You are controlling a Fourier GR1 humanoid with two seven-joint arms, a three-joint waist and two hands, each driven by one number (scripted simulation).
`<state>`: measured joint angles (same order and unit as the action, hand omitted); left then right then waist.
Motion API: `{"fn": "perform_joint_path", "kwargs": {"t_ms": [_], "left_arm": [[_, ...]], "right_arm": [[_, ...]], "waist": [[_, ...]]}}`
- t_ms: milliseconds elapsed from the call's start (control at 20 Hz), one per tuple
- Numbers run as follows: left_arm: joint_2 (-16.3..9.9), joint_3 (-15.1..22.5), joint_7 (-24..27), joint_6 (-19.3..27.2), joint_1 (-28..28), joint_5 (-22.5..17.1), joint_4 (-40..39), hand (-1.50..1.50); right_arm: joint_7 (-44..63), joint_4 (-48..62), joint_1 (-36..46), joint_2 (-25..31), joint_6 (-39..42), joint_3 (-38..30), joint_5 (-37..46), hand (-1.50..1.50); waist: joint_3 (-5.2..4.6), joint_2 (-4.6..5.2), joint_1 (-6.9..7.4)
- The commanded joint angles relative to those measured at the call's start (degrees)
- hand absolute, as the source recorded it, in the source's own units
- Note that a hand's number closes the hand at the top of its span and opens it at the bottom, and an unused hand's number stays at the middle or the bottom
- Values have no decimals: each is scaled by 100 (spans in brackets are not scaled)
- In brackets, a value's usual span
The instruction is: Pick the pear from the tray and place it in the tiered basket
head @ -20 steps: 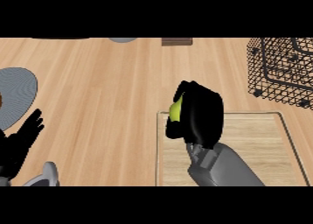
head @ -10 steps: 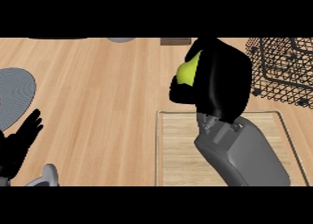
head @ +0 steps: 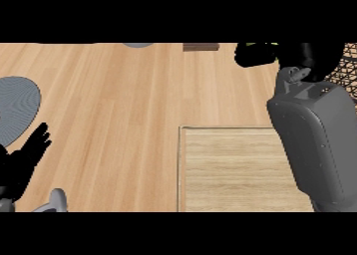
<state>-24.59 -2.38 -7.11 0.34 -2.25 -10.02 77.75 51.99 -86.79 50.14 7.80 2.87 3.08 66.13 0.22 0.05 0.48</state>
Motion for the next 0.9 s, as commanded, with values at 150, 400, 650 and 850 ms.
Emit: {"fn": "perform_joint_path", "kwargs": {"t_ms": [150, 400, 650, 850], "left_arm": [[235, 36, 58, -22, 318, 99, -399, 0], [200, 99, -146, 37, 136, 136, 54, 0], [25, -148, -153, -222, 325, -4, -174, 0], [21, -175, 71, -313, 124, 62, -128, 0]], "right_arm": [[-1321, 1783, 701, 916, -635, -962, -411, 150], [-2319, 2404, 876, 955, -1649, -1864, -1465, 150], [-3316, 4023, 1374, 1361, -2107, -2290, -1761, 150], [-3687, 5002, 1975, 1791, -2142, -2422, -1761, 150]], "waist": [[-24, 36, 35], [-12, 54, 132], [-18, 76, 151], [-21, 80, 204]]}}
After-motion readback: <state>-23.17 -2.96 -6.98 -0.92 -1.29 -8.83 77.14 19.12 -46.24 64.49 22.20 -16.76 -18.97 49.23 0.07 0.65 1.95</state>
